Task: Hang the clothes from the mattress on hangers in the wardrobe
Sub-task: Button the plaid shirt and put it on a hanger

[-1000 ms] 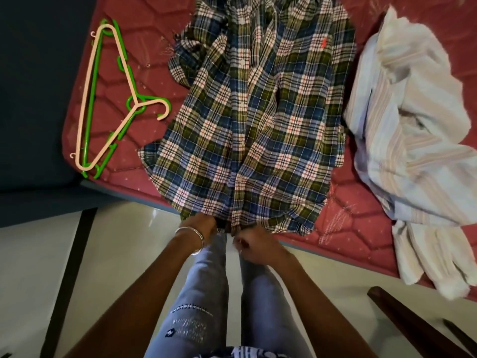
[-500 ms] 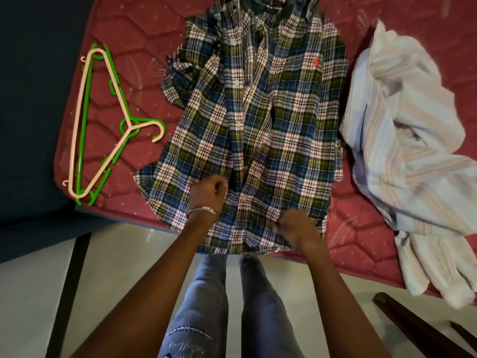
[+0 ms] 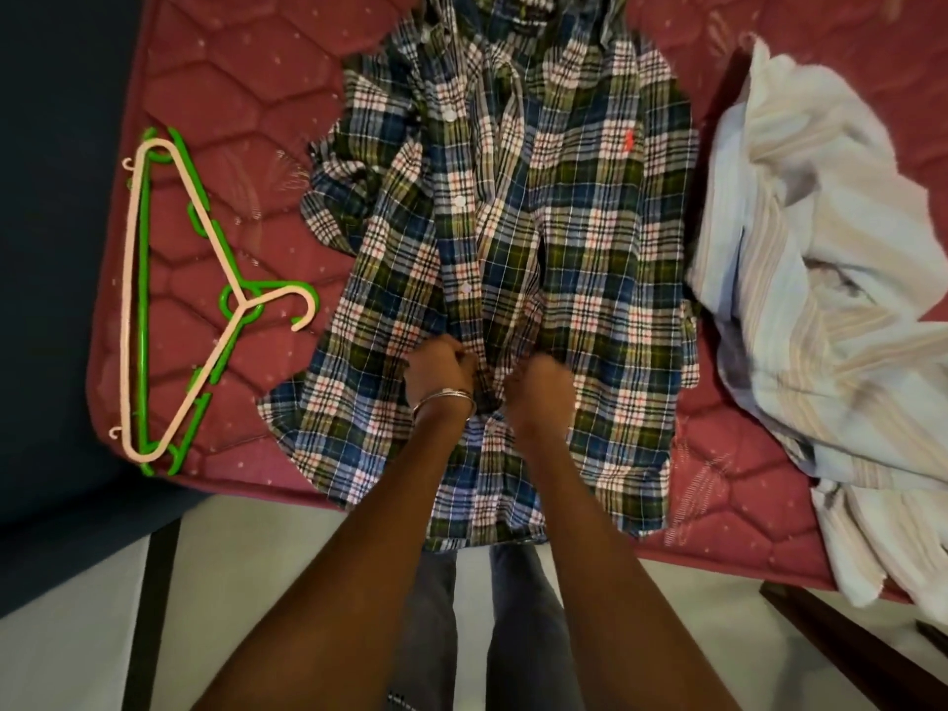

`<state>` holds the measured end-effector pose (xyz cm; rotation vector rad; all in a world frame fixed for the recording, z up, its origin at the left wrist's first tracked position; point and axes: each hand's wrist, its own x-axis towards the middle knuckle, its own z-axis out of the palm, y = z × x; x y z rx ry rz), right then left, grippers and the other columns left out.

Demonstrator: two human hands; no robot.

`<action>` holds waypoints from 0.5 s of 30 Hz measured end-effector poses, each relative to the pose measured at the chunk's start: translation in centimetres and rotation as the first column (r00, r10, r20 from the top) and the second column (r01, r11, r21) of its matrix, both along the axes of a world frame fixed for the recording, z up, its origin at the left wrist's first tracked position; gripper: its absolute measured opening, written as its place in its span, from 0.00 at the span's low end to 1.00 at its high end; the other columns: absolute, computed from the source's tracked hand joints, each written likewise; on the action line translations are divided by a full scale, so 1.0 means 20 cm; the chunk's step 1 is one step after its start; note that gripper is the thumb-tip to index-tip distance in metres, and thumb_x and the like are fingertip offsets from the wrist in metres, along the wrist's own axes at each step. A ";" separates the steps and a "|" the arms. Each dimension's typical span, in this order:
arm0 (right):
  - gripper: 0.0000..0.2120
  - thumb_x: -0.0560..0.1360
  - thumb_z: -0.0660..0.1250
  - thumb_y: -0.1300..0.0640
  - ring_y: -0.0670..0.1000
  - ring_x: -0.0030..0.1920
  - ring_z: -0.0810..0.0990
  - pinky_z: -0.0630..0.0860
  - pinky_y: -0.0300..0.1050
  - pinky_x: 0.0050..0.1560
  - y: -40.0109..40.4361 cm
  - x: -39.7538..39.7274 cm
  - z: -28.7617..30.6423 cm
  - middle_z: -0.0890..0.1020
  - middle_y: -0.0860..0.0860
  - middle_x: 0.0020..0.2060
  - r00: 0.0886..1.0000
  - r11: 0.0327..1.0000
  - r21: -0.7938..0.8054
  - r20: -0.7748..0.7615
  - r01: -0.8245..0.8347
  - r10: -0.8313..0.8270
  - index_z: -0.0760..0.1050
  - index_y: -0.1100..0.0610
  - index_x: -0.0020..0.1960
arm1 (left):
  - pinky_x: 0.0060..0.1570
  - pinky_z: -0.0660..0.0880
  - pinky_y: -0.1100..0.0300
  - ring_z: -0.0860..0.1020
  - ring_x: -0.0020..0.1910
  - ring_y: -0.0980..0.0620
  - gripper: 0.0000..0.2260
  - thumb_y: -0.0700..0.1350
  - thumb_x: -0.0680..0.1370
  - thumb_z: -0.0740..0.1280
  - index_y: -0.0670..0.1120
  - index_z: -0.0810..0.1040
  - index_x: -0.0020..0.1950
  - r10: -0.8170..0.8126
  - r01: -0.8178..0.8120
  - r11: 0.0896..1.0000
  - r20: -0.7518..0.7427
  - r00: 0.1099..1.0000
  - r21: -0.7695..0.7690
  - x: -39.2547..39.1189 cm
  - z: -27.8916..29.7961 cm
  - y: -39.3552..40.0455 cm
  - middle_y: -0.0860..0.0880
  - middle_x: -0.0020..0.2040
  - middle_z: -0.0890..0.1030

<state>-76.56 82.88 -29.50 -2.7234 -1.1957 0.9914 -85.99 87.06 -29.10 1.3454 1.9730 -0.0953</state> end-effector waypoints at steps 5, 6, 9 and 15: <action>0.07 0.73 0.73 0.57 0.47 0.36 0.78 0.72 0.36 0.41 -0.06 0.05 0.09 0.85 0.53 0.39 0.919 0.906 0.207 -0.231 0.369 -0.321 0.84 0.61 0.47 | 0.50 0.77 0.50 0.79 0.52 0.42 0.10 0.49 0.77 0.66 0.45 0.82 0.53 -0.199 0.200 0.980 0.009 0.980 -0.018 0.03 -0.01 0.02 0.42 0.51 0.82; 0.07 0.73 0.73 0.57 0.46 0.37 0.77 0.72 0.36 0.40 -0.07 0.03 0.10 0.84 0.54 0.39 0.892 0.881 0.218 -0.279 0.419 -0.355 0.84 0.61 0.47 | 0.50 0.77 0.51 0.79 0.51 0.42 0.10 0.48 0.76 0.67 0.44 0.82 0.51 -0.182 0.183 0.983 0.045 0.982 -0.013 0.03 -0.01 0.02 0.42 0.50 0.82; 0.06 0.73 0.73 0.58 0.49 0.37 0.81 0.74 0.39 0.39 -0.08 0.00 0.07 0.85 0.54 0.38 0.884 0.869 0.271 -0.349 0.413 -0.311 0.83 0.61 0.47 | 0.48 0.77 0.55 0.81 0.46 0.43 0.07 0.44 0.75 0.69 0.41 0.82 0.47 -0.068 0.072 0.997 0.239 0.969 -0.008 0.04 -0.01 -0.01 0.41 0.45 0.83; 0.08 0.74 0.71 0.60 0.51 0.42 0.81 0.78 0.45 0.46 -0.10 0.04 0.05 0.85 0.56 0.44 0.928 0.906 0.338 -0.349 0.254 -0.130 0.83 0.61 0.52 | 0.40 0.78 0.55 0.78 0.36 0.50 0.06 0.40 0.76 0.68 0.37 0.80 0.46 -0.119 0.128 0.992 0.428 0.896 0.009 -0.01 0.02 -0.03 0.43 0.39 0.81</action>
